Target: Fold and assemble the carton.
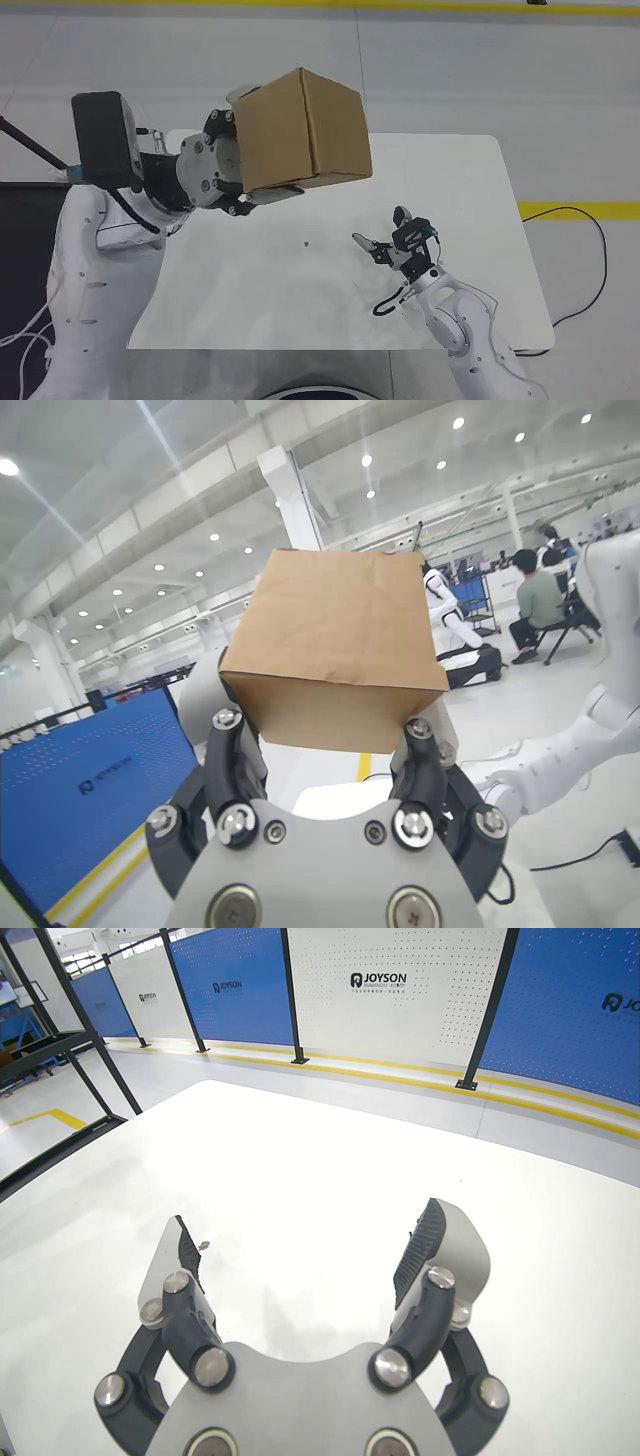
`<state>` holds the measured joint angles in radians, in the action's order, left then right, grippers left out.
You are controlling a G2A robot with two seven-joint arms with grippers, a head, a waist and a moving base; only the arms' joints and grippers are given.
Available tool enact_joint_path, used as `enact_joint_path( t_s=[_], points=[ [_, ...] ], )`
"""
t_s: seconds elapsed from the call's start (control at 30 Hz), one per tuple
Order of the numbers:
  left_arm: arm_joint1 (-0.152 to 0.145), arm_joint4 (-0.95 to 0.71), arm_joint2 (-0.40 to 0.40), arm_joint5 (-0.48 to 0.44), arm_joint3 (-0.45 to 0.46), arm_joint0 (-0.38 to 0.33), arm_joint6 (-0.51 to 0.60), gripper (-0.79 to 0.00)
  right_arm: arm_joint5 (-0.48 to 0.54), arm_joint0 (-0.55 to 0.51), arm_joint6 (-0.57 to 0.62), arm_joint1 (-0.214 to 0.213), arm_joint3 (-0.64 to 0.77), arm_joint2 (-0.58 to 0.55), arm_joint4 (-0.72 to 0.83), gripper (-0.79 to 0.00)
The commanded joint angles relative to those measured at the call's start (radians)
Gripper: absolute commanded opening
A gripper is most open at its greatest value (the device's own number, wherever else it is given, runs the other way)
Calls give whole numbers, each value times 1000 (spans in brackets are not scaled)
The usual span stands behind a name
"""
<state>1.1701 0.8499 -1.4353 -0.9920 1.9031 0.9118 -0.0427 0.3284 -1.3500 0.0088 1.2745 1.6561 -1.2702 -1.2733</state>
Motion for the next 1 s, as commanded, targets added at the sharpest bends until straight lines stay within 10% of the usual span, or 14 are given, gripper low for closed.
enact_joint_path(
  t_s=[0.0, 0.6, 0.97],
  points=[
    [0, -110, 0, -1, 0, 0, 48, -785, 0, 0, 0, 0, 0, 0, 0, 0],
    [-4, 155, -8, 81, 18, 13, 4, -785, 0, 0, 0, 0, 0, 0, 0, 0],
    [-32, 81, -20, 4, -173, -15, 253, -785, 0, 0, 0, 0, 0, 0, 0, 0]
  ],
)
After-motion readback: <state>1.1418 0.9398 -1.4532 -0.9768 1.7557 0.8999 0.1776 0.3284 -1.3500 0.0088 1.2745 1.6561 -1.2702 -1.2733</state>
